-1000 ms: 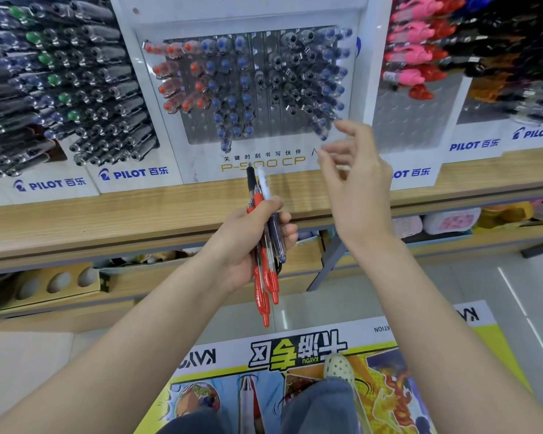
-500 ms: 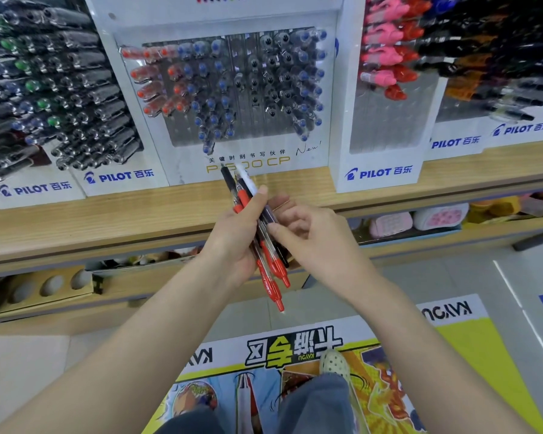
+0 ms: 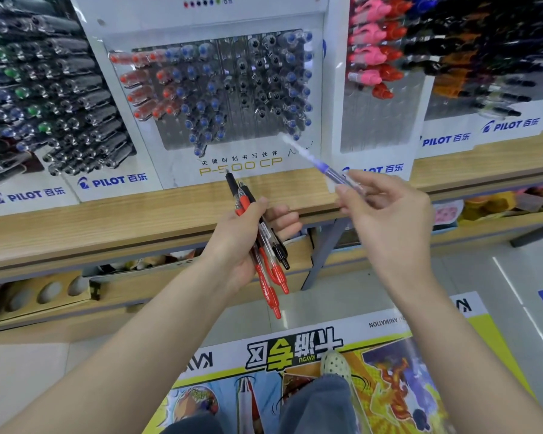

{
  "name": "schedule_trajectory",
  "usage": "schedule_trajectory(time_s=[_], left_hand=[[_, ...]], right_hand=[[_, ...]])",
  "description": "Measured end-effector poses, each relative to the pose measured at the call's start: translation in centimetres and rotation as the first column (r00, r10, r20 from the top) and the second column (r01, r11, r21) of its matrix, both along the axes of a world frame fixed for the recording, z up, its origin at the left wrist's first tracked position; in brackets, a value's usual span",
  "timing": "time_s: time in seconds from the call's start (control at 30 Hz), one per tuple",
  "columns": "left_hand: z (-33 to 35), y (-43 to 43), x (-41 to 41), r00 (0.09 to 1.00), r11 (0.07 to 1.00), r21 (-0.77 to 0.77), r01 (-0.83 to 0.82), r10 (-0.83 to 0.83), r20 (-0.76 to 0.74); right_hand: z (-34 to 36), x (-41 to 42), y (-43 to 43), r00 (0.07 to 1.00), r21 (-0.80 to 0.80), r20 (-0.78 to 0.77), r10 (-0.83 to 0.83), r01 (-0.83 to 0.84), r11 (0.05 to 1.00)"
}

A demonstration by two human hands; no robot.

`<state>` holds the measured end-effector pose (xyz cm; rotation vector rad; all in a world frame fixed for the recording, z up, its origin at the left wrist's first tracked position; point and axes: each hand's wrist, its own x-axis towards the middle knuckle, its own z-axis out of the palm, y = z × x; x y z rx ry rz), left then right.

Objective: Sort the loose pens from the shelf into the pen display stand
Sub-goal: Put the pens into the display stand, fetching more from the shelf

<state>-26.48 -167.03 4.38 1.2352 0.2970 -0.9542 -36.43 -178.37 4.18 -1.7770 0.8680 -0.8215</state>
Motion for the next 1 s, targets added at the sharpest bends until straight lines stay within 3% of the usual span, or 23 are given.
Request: schedule_trajectory(time_s=[0.13,0.3,0.63,0.83,1.0], left_hand=[[0.2,0.0,0.0,1.0,1.0,0.016,-0.002,0.002,-0.004],[0.5,-0.6,-0.2,0.999,0.999,0.023,0.033,-0.033,-0.008],[0.4,-1.0,0.0,0.998,0.998,0.015,0.066,-0.066,0.008],[0.4,-0.5,0.6,0.998,0.998,0.015,0.057,-0.057,0.008],[0.4,0.0,1.1,0.997,0.997,0.0,0.083,-0.083,0.001]], right_hand=[[0.1,-0.6,-0.7,0.995,-0.166,-0.017,-0.097,0.093,0.982],[0.0,0.3,-0.6,0.991,-0.245,-0.025,-0.133,0.123,0.962],[0.4,4.2,-1.0,0.995,-0.428,-0.048,-0.086,0.057,0.902],[0.4,6.6,-1.1,0.993,-0.493,-0.111,-0.035,-0.025,0.87],[-0.3,8.3,-1.4,0.993,-0.472,-0.098,-0.061,0.007,0.882]])
